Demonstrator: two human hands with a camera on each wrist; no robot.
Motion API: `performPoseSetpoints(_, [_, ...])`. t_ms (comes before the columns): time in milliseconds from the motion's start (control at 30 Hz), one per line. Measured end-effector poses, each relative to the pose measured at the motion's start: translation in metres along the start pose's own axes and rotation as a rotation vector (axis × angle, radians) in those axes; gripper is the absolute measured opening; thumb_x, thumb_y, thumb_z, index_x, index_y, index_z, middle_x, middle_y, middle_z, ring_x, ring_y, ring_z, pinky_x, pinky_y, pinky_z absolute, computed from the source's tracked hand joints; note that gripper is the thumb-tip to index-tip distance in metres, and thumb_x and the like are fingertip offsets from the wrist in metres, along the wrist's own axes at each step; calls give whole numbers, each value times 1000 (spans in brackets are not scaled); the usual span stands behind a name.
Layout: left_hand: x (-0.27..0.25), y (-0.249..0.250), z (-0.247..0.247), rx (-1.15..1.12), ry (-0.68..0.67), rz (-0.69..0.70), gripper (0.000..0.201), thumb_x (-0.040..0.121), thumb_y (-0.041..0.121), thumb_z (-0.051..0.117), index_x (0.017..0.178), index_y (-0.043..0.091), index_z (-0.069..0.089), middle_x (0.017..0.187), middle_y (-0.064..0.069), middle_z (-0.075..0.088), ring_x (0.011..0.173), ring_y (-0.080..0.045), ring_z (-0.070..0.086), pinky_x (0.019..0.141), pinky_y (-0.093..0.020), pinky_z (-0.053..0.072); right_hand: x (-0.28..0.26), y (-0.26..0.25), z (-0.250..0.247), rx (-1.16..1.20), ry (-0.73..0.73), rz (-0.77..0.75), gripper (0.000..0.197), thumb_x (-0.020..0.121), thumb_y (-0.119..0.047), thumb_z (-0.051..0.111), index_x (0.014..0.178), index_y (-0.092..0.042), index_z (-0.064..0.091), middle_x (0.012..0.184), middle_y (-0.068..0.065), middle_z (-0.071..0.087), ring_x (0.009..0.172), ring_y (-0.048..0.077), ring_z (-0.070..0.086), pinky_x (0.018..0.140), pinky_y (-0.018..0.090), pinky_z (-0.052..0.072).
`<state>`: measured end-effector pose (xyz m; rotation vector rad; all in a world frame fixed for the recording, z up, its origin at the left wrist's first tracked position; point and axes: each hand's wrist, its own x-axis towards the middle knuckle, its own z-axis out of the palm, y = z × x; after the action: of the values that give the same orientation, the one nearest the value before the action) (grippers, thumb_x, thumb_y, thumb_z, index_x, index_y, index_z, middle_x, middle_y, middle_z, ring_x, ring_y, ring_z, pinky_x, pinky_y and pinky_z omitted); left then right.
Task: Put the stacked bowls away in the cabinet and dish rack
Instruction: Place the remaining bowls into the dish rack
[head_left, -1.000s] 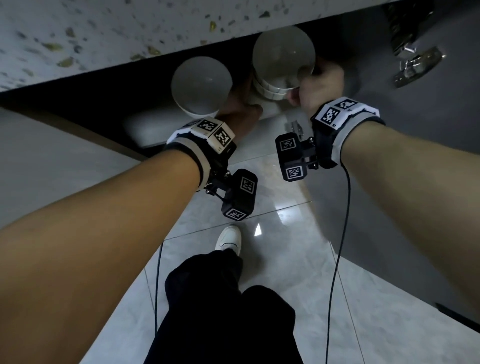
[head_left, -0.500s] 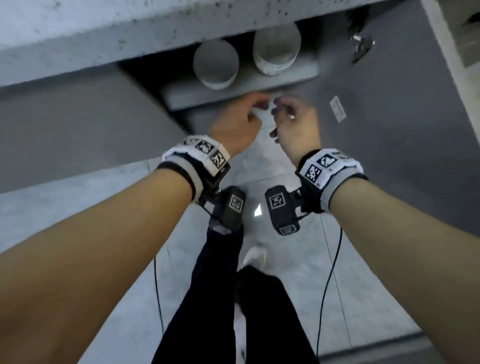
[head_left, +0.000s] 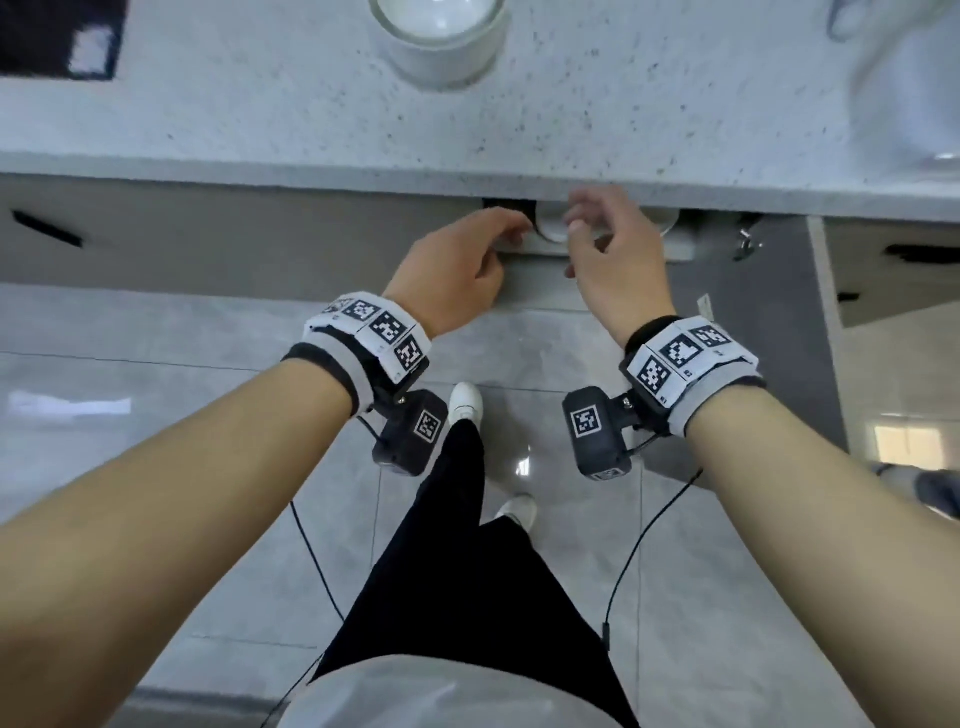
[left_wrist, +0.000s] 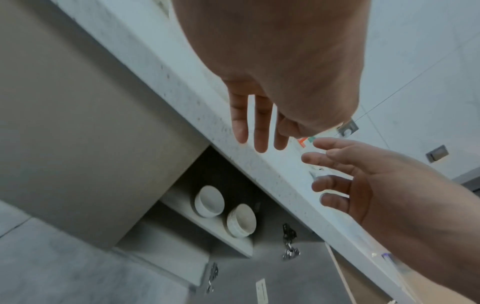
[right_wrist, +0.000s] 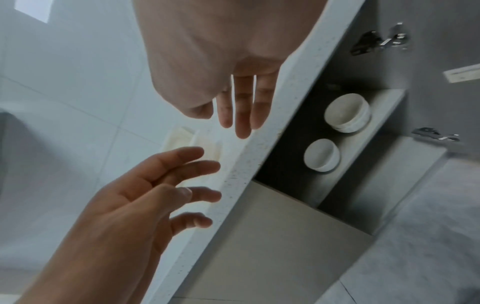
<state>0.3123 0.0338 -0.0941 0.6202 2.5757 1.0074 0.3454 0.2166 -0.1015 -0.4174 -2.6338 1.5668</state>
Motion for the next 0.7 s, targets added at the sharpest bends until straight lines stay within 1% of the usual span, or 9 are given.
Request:
performPoseSetpoints(67, [-2,2,-26,46,25,16,45,89,12,43,130,31,51,122,15,62,89,0,59,86,-25,50,10,-26,-2,-31,-16,-21,32,91,-27,48,121,-27,58,102,-16,63,75,24,65,79,48,58])
performPoseSetpoints(133, [4,-2,-51,67,59,25,42,92,14,43,130,29,52,124,13,62,93,-10,63,86,-29,51,24,-50,-2,-61,-28,-55,32,92,-25,49,123,-26,57,101,-17,63,72,22,65,79,47,58])
performPoseSetpoints(233, [23,-15,-86,54,113,29,41,92,12,44,128,30,52,123,17,61,88,-10,63,86,-33,52,50,-82,3,-107,-37,-92,33,92,-25,49,124,-25,57,106,-12,65,68,27,65,78,47,57])
performPoseSetpoints(333, [49,-38,-115,55,155,26,40,91,12,47,128,28,53,122,16,61,86,-11,64,86,-36,54,80,-103,14,-120,-36,-82,33,91,-28,48,123,-27,57,107,-13,65,69,25,67,81,48,57])
performPoseSetpoints(400, [66,-51,-132,63,176,9,39,91,13,47,127,27,54,121,16,62,88,-10,63,84,-35,55,99,-110,23,-139,-32,-65,34,90,-30,49,122,-27,58,107,-13,65,69,24,67,80,49,58])
performPoseSetpoints(500, [96,-69,-153,75,164,-40,37,91,15,47,125,27,54,121,16,62,91,-10,62,86,-34,53,124,-112,32,-178,-34,-30,36,89,-31,49,123,-27,58,108,-13,64,70,23,67,80,50,58])
performPoseSetpoints(567, [120,-79,-164,96,157,-77,37,91,17,47,126,28,53,121,15,62,90,-10,62,87,-36,53,140,-111,35,-229,-45,2,36,90,-29,50,125,-25,57,113,-11,63,76,21,66,85,49,56])
performPoseSetpoints(600, [134,-83,-169,99,157,-91,39,92,18,48,129,28,52,121,13,62,90,-10,61,87,-36,52,149,-109,37,-263,-57,13,38,91,-28,50,128,-23,56,118,-8,63,82,20,65,89,49,55])
performPoseSetpoints(700, [178,-88,-180,121,147,-102,44,93,21,48,137,25,46,123,5,62,96,-16,61,87,-35,51,177,-107,39,-366,-104,68,45,93,-27,52,137,-19,49,135,0,55,107,23,61,99,45,49])
